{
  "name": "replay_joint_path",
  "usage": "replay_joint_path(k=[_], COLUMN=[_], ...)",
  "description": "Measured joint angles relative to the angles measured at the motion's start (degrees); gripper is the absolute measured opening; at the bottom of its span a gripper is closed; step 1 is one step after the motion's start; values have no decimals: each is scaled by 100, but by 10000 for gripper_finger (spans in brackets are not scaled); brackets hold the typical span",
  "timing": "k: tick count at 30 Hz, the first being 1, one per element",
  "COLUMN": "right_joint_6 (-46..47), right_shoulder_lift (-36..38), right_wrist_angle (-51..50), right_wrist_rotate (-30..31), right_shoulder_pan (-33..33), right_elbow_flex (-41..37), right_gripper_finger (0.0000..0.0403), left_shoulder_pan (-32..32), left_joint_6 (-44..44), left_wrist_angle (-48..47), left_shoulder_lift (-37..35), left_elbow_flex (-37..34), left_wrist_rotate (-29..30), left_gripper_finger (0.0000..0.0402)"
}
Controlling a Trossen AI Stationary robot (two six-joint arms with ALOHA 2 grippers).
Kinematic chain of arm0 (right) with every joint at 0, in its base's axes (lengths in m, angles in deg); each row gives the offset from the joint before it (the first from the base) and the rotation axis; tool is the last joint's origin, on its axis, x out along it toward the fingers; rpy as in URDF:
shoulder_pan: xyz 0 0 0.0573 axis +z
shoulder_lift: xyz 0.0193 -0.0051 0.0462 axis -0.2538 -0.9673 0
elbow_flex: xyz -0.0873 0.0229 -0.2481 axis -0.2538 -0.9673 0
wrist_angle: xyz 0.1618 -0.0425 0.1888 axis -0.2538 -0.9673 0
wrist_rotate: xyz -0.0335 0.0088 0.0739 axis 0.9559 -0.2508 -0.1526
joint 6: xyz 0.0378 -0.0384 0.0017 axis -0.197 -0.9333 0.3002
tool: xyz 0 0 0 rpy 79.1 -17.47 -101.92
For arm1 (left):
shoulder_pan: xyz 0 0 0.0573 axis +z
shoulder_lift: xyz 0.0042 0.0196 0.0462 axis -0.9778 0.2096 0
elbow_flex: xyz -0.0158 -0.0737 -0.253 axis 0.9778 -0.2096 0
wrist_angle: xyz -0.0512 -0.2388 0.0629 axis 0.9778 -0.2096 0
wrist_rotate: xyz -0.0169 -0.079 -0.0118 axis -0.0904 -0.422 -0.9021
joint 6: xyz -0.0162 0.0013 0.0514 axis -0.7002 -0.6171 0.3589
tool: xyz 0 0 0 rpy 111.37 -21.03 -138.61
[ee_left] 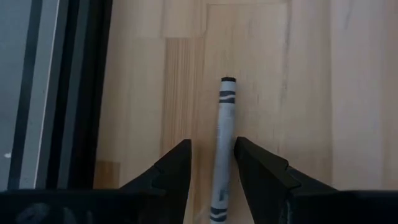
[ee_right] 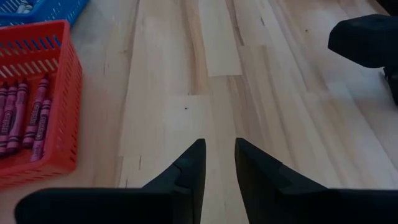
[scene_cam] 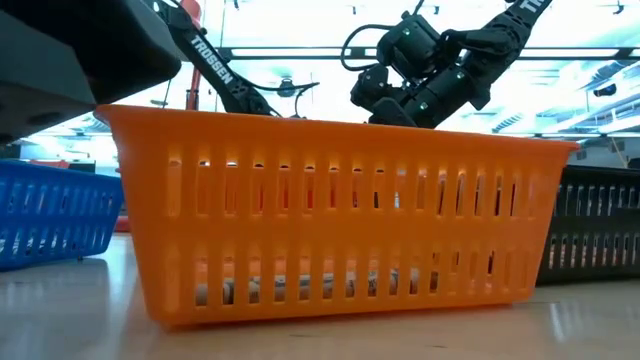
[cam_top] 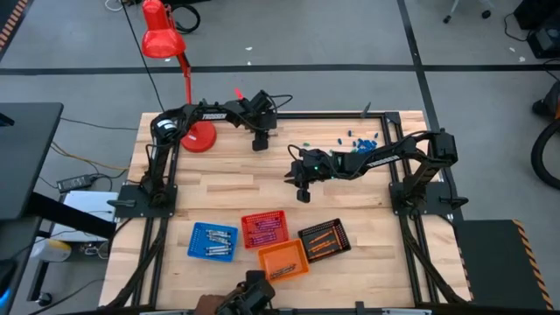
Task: Sort crayons
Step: Put the black crayon into the blue bin
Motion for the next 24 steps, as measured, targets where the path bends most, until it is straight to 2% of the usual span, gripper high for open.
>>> replay_joint_path(k=[5,14,24], right_joint_6=[0,-7,-11], right_shoulder_lift=[0,0,0], right_wrist_angle=[2,0,0], right_wrist_rotate=[-1,-3,-3], right_shoulder_pan=[0,0,0], right_elbow_flex=[0,0,0], right_gripper_finger=[91,91,91], left_shoulder_pan=[0,-2,-47], left_joint_6=[6,43,-254], left_wrist_angle=[-70,-233,-590], left_shoulder_lift=[0,-11,-219], left_elbow_flex=[0,2,-41], left_wrist_rotate=[11,32,273], left_gripper_finger=[121,17,31])
